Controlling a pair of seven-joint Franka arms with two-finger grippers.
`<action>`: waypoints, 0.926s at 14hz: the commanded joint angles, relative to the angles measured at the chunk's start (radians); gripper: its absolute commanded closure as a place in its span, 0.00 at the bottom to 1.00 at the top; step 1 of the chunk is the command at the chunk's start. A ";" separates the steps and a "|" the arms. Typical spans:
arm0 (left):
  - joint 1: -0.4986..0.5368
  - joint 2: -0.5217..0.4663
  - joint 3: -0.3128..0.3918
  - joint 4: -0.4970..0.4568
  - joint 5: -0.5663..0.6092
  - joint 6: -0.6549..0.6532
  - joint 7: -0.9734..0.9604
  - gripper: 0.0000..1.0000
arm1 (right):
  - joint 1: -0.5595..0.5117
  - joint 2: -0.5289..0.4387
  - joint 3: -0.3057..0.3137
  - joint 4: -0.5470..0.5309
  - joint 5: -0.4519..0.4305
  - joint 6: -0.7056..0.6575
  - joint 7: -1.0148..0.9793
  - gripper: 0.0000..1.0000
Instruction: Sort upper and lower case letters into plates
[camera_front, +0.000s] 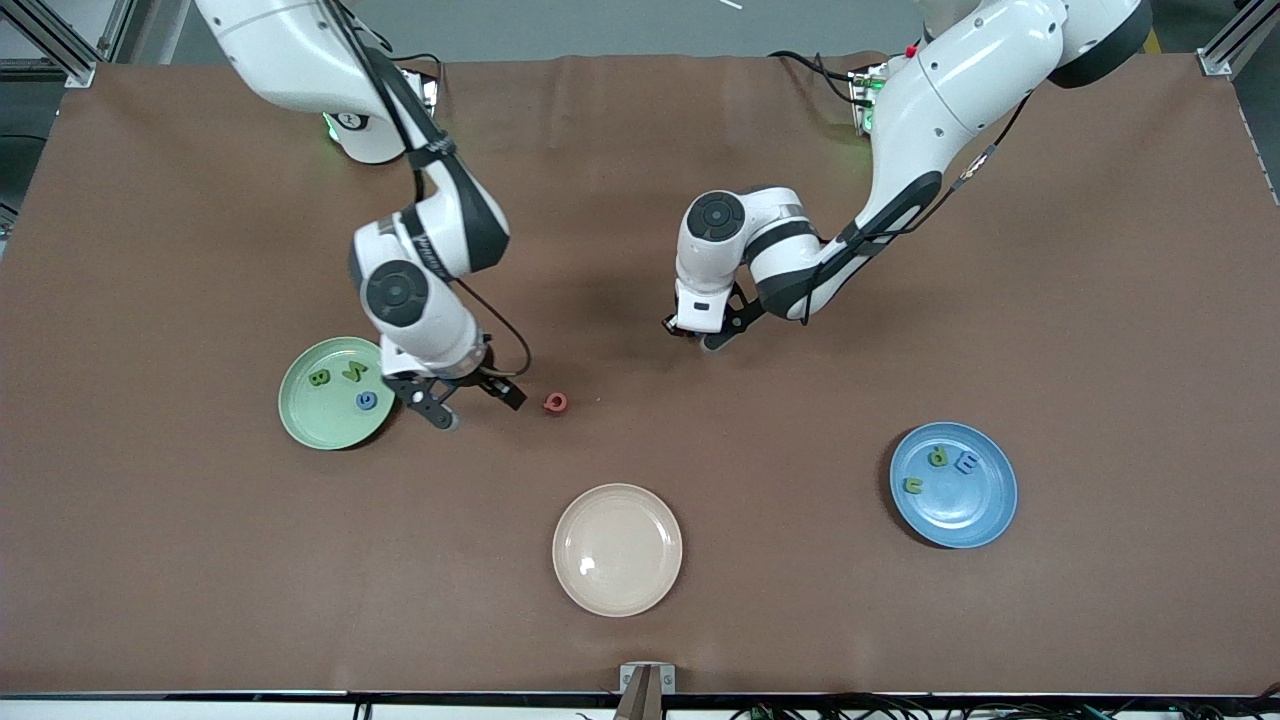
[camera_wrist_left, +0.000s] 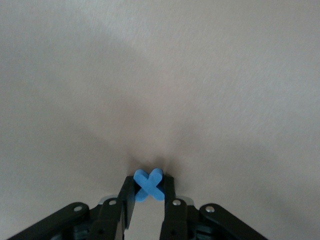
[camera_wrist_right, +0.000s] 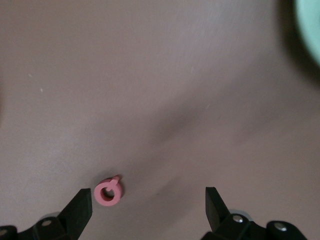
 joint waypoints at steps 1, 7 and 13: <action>0.026 -0.032 0.009 0.049 0.023 -0.078 0.074 0.98 | 0.050 0.084 -0.012 0.044 0.015 0.040 0.119 0.00; 0.190 -0.083 -0.026 0.109 0.010 -0.155 0.340 0.98 | 0.084 0.187 -0.012 0.155 0.009 0.031 0.223 0.00; 0.410 -0.126 -0.026 0.111 0.010 -0.221 0.716 0.97 | 0.112 0.204 -0.012 0.160 -0.010 0.025 0.219 0.21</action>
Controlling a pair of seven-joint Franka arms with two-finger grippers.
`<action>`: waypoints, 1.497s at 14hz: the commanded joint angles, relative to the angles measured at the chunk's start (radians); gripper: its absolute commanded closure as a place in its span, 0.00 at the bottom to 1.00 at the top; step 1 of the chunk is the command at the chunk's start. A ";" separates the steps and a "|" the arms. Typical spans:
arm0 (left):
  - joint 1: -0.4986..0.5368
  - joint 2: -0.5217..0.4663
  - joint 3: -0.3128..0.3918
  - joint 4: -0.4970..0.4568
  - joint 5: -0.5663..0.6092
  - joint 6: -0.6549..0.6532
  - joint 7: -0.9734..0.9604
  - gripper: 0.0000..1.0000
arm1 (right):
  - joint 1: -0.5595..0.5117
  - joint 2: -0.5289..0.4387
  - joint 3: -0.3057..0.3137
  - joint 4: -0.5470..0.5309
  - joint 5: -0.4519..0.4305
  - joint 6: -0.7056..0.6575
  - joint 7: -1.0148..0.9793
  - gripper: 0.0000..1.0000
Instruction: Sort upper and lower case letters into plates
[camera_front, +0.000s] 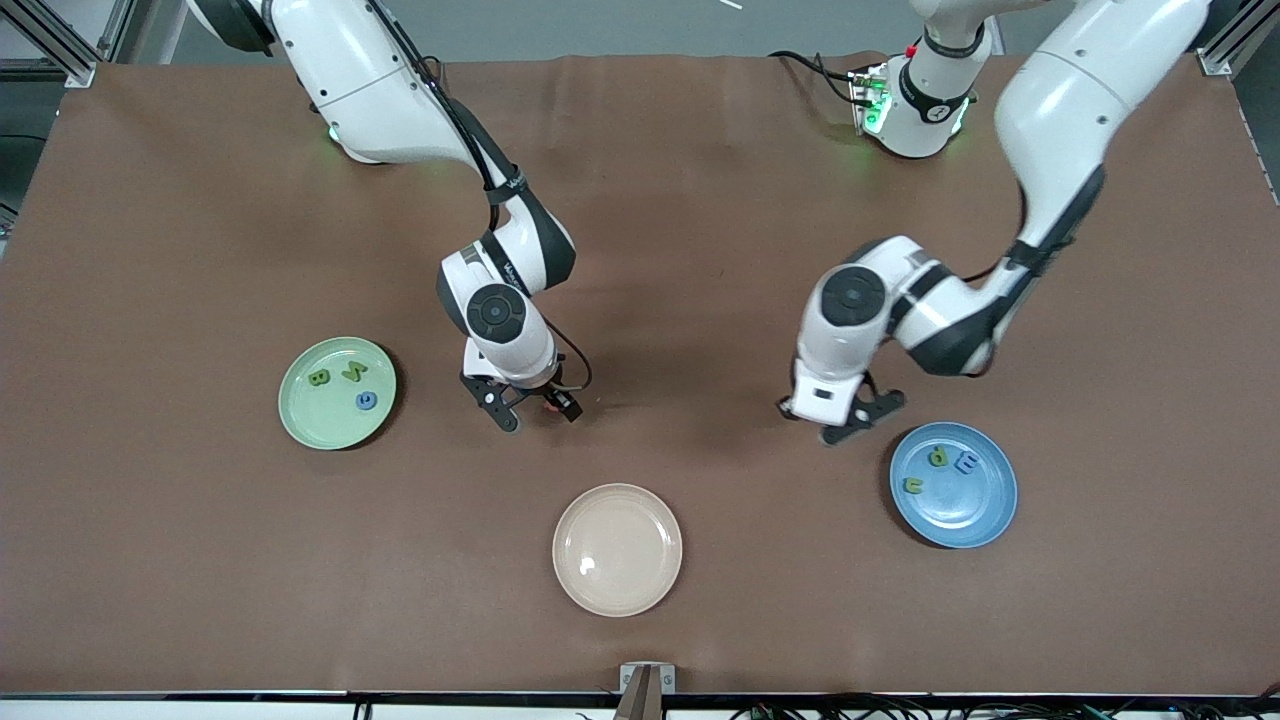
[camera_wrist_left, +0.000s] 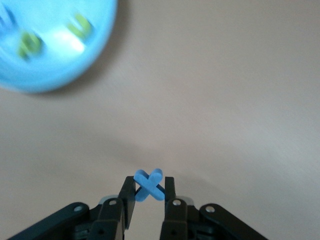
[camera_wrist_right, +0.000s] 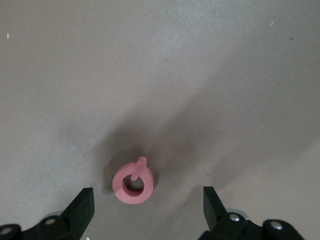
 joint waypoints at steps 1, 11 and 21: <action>0.094 -0.034 -0.013 -0.013 0.007 -0.021 0.144 0.97 | 0.018 0.011 -0.012 0.016 -0.012 -0.016 0.016 0.26; 0.202 0.090 0.026 0.182 -0.002 -0.003 0.448 0.93 | 0.020 0.034 -0.013 0.038 -0.049 -0.016 0.011 0.40; 0.202 0.174 0.073 0.189 -0.002 0.068 0.439 0.71 | 0.023 0.038 -0.013 0.038 -0.094 -0.018 0.011 0.73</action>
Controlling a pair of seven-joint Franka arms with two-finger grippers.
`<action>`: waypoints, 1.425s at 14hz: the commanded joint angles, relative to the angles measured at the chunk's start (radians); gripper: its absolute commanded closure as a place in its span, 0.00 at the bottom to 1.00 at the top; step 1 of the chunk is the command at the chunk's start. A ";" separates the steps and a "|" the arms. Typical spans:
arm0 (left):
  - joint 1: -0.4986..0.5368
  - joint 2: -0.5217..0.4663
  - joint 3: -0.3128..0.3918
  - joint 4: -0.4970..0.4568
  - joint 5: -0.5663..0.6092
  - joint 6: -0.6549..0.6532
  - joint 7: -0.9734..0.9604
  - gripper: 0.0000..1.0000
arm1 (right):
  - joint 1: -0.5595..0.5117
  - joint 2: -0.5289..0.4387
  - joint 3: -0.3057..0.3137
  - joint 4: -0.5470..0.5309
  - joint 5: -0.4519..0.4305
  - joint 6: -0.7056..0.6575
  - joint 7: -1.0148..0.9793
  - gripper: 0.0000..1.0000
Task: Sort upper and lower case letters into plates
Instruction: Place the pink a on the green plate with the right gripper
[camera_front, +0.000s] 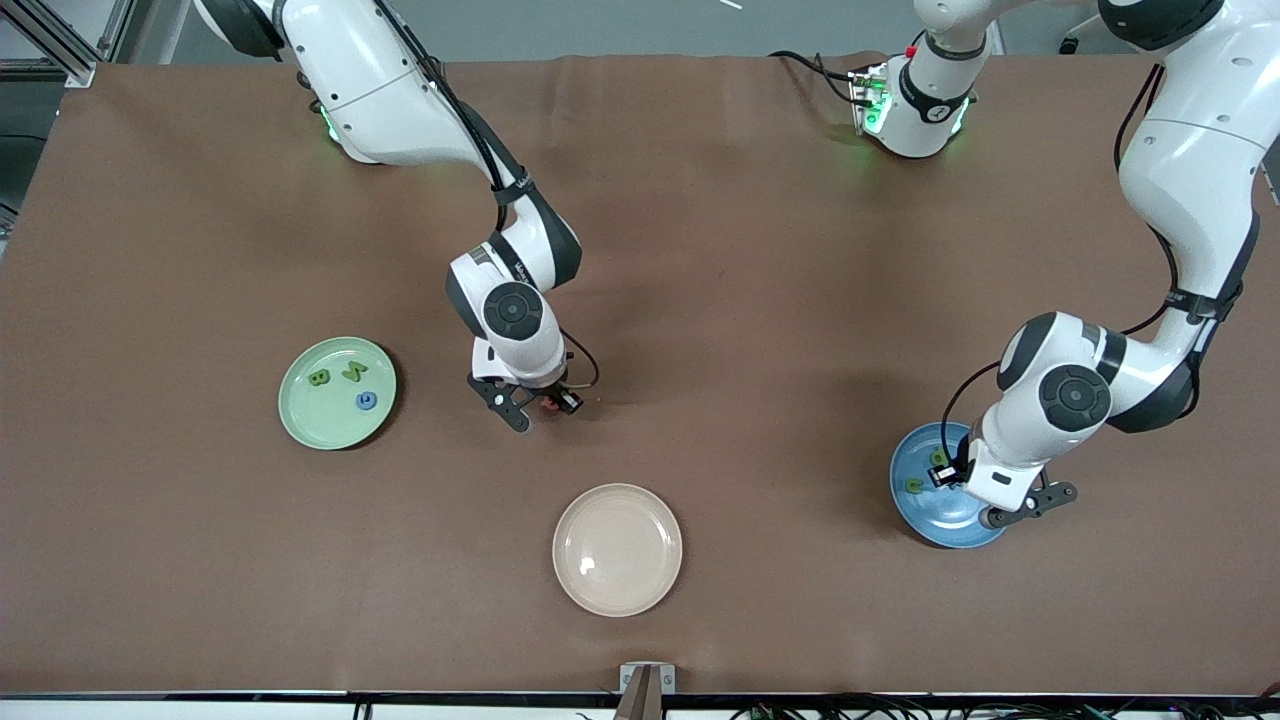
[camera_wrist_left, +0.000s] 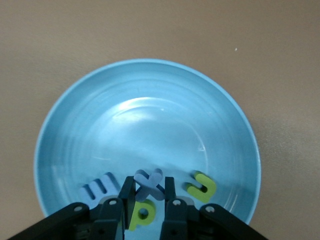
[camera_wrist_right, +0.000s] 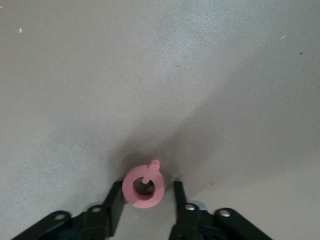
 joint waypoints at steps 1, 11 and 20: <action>-0.008 0.007 0.006 0.015 -0.002 0.005 -0.003 0.65 | 0.013 0.020 -0.009 0.014 -0.023 -0.009 0.012 0.84; 0.027 -0.081 -0.205 0.099 -0.103 -0.291 0.025 0.00 | -0.212 -0.208 -0.015 -0.104 -0.026 -0.208 -0.549 1.00; 0.441 -0.116 -0.712 0.177 -0.077 -0.733 0.307 0.00 | -0.570 -0.299 -0.010 -0.347 -0.012 -0.029 -1.177 1.00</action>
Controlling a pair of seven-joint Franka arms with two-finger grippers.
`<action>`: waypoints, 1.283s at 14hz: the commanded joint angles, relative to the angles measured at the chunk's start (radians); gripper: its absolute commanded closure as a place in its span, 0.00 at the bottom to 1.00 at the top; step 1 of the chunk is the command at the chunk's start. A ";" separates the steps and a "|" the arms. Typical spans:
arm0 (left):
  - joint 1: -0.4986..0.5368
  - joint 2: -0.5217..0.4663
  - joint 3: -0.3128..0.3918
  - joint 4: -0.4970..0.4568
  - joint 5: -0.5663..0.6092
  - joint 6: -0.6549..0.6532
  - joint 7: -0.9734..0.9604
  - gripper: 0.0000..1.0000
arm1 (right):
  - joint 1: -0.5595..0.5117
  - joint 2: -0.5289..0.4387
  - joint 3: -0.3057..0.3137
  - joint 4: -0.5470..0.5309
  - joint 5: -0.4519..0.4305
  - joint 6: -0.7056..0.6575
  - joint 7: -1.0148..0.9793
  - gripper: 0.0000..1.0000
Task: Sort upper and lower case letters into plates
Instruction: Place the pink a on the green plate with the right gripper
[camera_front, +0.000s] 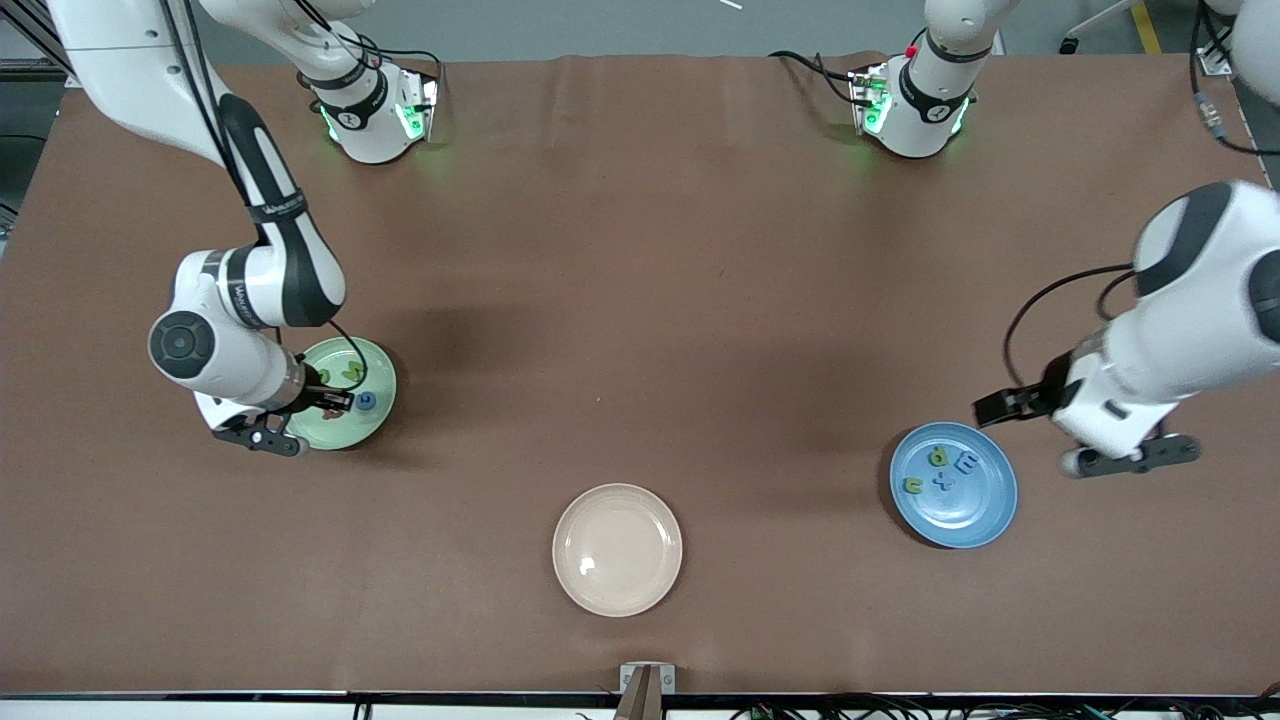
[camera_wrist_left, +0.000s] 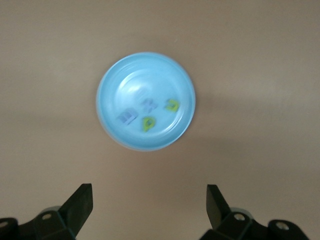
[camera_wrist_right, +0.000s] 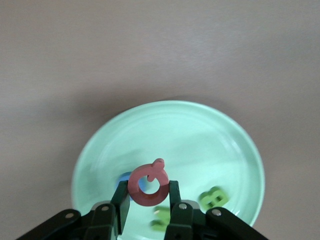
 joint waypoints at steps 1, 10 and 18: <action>0.036 -0.003 -0.086 0.058 0.013 -0.147 0.038 0.00 | -0.055 -0.002 0.028 -0.045 -0.002 0.050 -0.082 1.00; 0.008 -0.090 -0.101 0.079 0.012 -0.181 0.052 0.00 | -0.066 0.081 0.029 -0.048 -0.001 0.083 -0.096 0.01; -0.402 -0.483 0.563 0.104 -0.345 -0.169 0.279 0.00 | -0.065 0.005 0.028 0.240 -0.004 -0.429 -0.204 0.00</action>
